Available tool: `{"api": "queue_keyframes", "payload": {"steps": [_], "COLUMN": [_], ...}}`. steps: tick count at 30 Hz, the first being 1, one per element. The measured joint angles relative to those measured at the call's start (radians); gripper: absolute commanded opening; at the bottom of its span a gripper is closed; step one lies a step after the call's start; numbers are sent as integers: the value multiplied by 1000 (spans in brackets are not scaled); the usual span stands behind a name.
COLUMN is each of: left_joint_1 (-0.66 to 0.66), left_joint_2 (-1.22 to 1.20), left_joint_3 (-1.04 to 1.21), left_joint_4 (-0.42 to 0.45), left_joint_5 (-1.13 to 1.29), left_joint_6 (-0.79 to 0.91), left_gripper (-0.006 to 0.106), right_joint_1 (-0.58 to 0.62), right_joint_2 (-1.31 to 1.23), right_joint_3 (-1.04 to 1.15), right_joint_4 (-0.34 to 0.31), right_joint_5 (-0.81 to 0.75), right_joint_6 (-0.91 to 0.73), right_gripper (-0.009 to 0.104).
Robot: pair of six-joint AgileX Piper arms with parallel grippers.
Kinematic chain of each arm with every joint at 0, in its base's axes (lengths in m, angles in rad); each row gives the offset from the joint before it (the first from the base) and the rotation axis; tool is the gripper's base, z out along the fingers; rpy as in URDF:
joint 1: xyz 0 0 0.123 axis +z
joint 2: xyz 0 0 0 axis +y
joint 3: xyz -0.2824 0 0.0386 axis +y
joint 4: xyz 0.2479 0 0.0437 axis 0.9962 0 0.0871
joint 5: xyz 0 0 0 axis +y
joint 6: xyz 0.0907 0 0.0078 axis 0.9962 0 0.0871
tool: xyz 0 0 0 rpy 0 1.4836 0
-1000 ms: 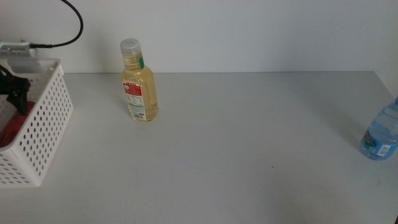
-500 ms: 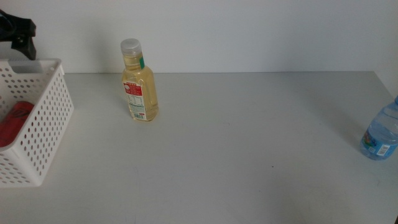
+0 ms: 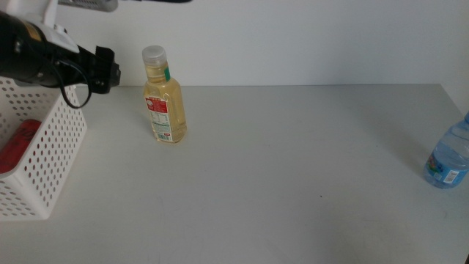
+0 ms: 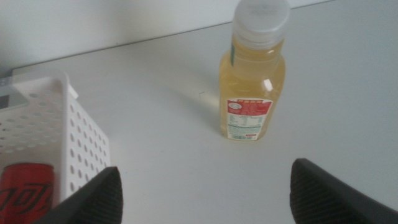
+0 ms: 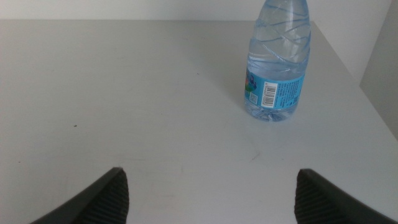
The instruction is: Use arms to grab the bottles and put them into the dustbin to the left of the table.
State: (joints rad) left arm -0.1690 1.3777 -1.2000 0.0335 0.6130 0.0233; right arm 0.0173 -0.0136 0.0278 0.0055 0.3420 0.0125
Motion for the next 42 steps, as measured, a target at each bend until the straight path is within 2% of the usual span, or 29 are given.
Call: {"api": "queue_keyframes", "payload": {"steps": [12,24,32,42], "left_joint_1": [-100,-114,-80,13], "left_joint_2": [-75,-79,65,268], "left_joint_3": [429,731,764,682], "left_joint_4": [9,11,32,193], "left_joint_5": [-572,-1053,-1318,-1468], "left_joint_6": [-1,-71,-83,-214], "left_gripper": [90,90,91,91], "right_joint_1": [0,0,0,0], "right_joint_2": [0,0,0,0], "right_joint_3": [0,0,0,0], "right_joint_4": [0,0,0,0], "right_joint_5": [0,0,0,0], "right_joint_6": [0,0,0,0], "right_gripper": [94,94,94,94]}}
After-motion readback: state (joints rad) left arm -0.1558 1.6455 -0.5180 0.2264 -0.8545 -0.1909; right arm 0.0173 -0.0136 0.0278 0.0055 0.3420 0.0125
